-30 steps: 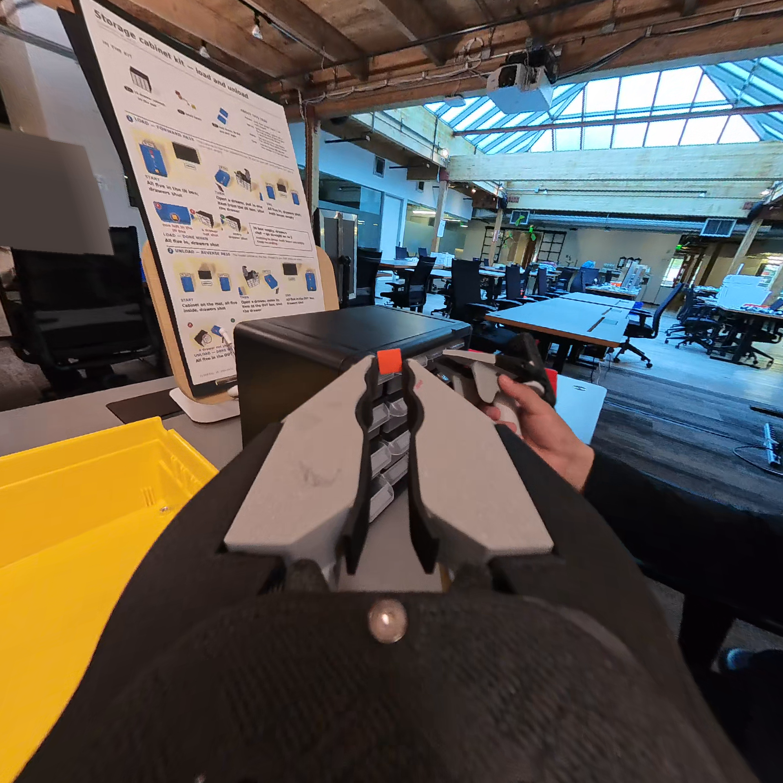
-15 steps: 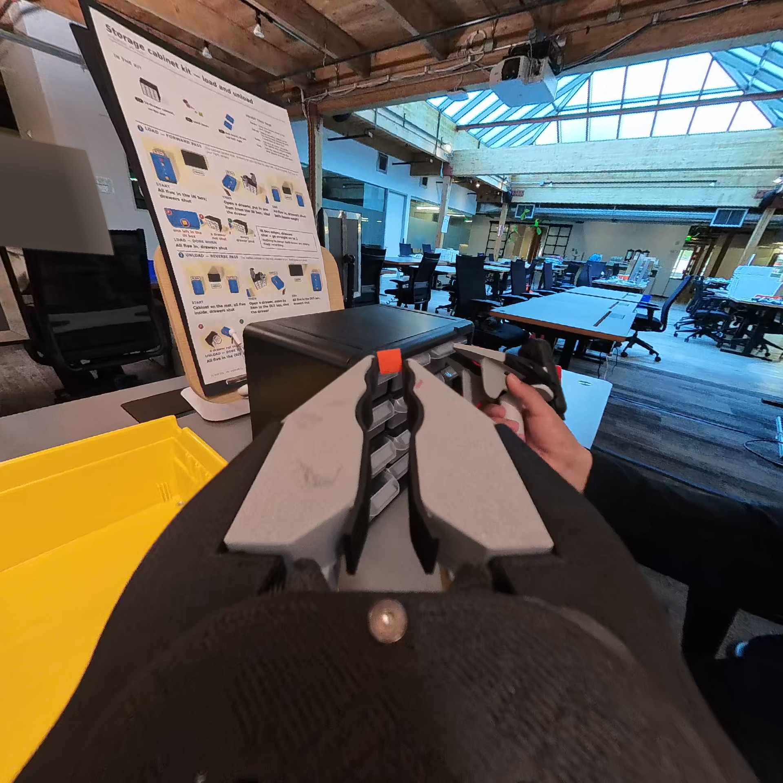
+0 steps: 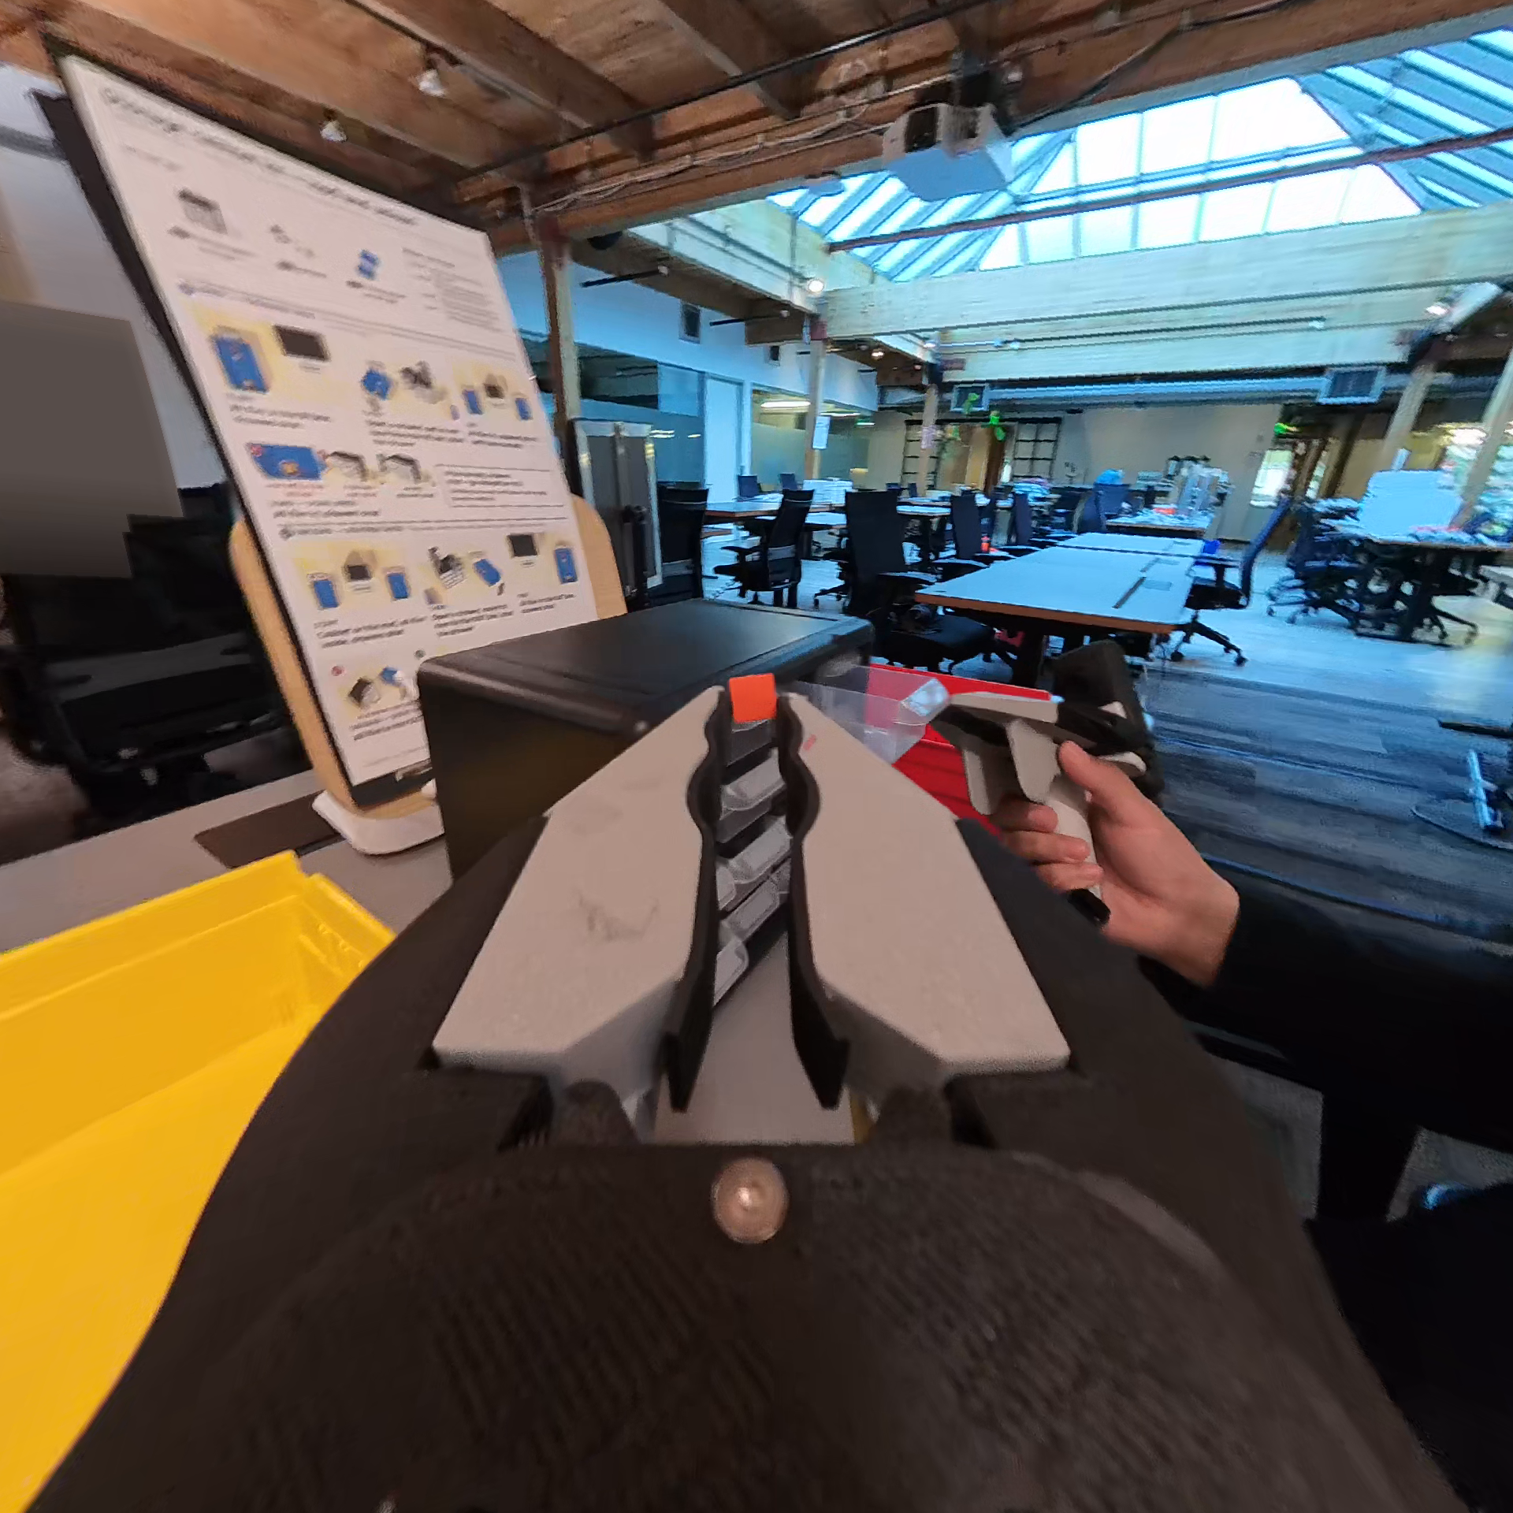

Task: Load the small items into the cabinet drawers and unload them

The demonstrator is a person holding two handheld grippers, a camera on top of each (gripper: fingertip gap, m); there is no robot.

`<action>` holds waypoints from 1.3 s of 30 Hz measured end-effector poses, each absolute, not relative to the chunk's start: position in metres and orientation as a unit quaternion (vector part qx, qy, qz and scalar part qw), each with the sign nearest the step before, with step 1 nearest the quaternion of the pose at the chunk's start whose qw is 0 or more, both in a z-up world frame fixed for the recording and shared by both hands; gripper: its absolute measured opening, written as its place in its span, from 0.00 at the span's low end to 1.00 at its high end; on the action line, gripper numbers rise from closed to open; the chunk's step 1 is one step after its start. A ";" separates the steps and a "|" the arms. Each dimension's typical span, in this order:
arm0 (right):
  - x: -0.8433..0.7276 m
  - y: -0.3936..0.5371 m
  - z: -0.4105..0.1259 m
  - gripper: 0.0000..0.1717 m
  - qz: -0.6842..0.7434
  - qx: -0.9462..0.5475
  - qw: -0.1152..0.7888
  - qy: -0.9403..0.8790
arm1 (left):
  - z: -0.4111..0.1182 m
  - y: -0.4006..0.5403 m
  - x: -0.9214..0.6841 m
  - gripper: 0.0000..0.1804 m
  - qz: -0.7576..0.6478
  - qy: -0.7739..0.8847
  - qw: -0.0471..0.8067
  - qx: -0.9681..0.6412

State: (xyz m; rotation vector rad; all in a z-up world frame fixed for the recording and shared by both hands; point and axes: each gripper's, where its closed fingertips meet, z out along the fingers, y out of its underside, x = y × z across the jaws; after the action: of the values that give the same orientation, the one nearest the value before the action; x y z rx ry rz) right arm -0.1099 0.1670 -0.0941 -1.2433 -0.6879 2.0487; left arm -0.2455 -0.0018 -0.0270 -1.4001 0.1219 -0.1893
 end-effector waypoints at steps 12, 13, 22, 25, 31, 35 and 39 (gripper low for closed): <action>-0.078 0.103 -0.071 0.13 0.648 -0.462 0.387 -0.465 | -0.053 -0.009 -0.107 0.05 0.116 0.415 0.710 -0.556; -0.080 0.109 -0.072 0.12 0.636 -0.470 0.398 -0.465 | -0.051 -0.007 -0.106 0.05 0.123 0.413 0.714 -0.552; -0.109 0.142 -0.133 0.12 0.593 -0.527 0.398 -0.461 | -0.056 -0.001 -0.117 0.05 0.074 0.386 0.726 -0.563; -0.102 0.130 -0.149 0.13 0.565 -0.527 0.355 -0.526 | -0.059 0.000 -0.127 0.05 0.073 0.380 0.723 -0.573; -0.058 0.118 -0.187 0.14 0.403 -0.487 0.282 -0.722 | -0.065 0.004 -0.134 0.05 0.068 0.379 0.715 -0.584; -0.024 0.121 -0.227 0.17 0.266 -0.429 0.212 -0.837 | -0.067 0.002 -0.131 0.05 0.064 0.388 0.708 -0.587; -0.014 0.142 -0.259 0.17 0.139 -0.401 0.183 -0.887 | -0.069 0.002 -0.128 0.05 0.066 0.392 0.701 -0.592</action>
State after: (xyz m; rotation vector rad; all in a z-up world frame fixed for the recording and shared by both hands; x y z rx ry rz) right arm -0.0143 0.1420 -0.2590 -1.1314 -2.5008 0.3917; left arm -0.1282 0.0018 -0.0695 -1.3192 0.8731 0.1461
